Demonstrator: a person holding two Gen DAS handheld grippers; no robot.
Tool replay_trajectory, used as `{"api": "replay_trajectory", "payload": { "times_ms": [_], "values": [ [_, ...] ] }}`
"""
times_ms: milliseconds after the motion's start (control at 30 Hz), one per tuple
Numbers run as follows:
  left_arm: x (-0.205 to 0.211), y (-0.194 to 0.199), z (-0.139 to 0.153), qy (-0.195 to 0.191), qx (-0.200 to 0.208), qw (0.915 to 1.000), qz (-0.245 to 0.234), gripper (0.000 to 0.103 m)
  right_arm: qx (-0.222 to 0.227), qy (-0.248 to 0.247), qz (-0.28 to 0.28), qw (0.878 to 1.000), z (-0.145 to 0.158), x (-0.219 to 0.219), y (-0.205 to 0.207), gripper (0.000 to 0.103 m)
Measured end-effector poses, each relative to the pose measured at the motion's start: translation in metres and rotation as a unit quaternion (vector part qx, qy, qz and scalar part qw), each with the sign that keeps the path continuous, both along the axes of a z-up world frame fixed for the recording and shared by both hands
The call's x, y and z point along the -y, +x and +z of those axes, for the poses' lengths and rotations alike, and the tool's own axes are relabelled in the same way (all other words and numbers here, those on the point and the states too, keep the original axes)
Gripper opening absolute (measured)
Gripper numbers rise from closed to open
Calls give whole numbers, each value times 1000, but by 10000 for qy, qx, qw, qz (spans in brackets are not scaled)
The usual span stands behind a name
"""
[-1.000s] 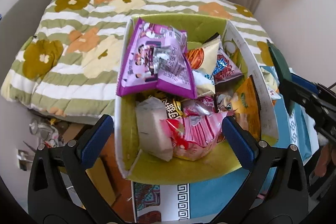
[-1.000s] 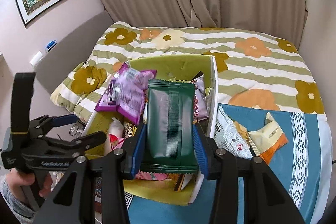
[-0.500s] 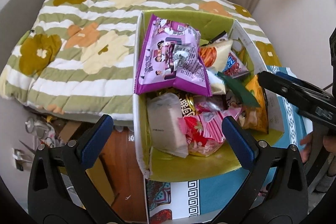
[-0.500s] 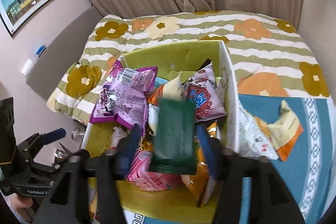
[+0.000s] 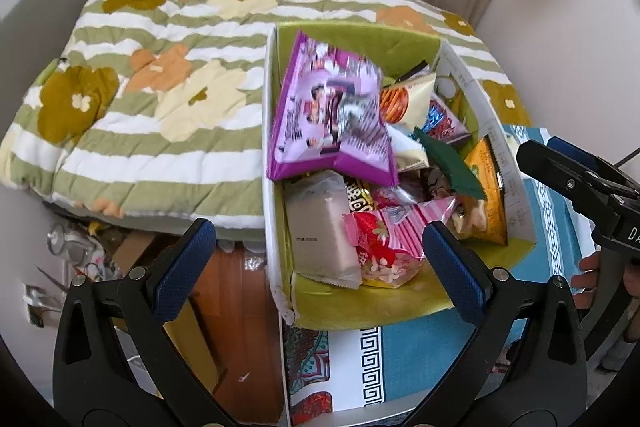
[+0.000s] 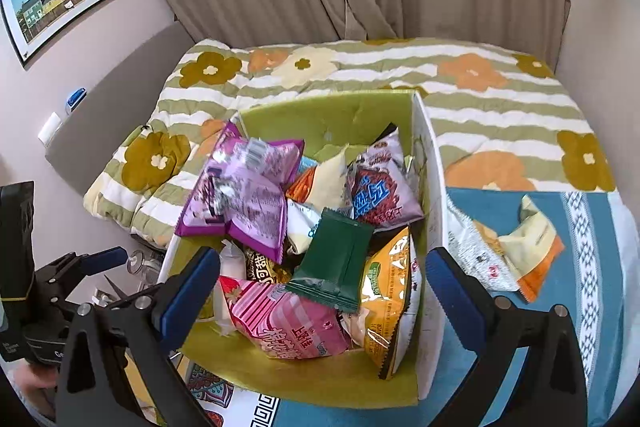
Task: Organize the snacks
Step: 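Carry both packets over the yellow box and release them inside, then move both tools back toward the last two chip bags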
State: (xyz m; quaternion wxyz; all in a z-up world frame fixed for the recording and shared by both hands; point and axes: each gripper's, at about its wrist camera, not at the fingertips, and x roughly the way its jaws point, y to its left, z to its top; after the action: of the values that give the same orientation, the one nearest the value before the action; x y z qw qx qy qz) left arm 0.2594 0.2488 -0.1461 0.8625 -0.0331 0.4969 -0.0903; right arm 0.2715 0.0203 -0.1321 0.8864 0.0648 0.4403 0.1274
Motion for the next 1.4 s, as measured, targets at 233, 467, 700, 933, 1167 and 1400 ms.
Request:
{"api": "replay_trajectory", "payload": {
  "times_ms": [233,467,700,933,1167,1400],
  "values": [
    [13,-15,33,144,353,9992,-71,102,271,-127,-157,9994,27,10,-20,102],
    [46,-20,51,146,561,9976,-390,102,464,-389,-558,9966,43,43,-45,102],
    [106,-19,51,111,618,9951,-761,102,405,-646,-933,9927,46,94,-60,102],
    [179,-18,41,159,587,9953,-758,102,270,-955,-924,9908,34,159,-52,102],
    [256,-5,17,297,395,9984,-266,102,129,-815,-394,9958,10,222,-18,102],
    [314,0,-19,518,454,9967,428,102,-9,-645,352,9973,-21,260,21,102]
  ]
}}
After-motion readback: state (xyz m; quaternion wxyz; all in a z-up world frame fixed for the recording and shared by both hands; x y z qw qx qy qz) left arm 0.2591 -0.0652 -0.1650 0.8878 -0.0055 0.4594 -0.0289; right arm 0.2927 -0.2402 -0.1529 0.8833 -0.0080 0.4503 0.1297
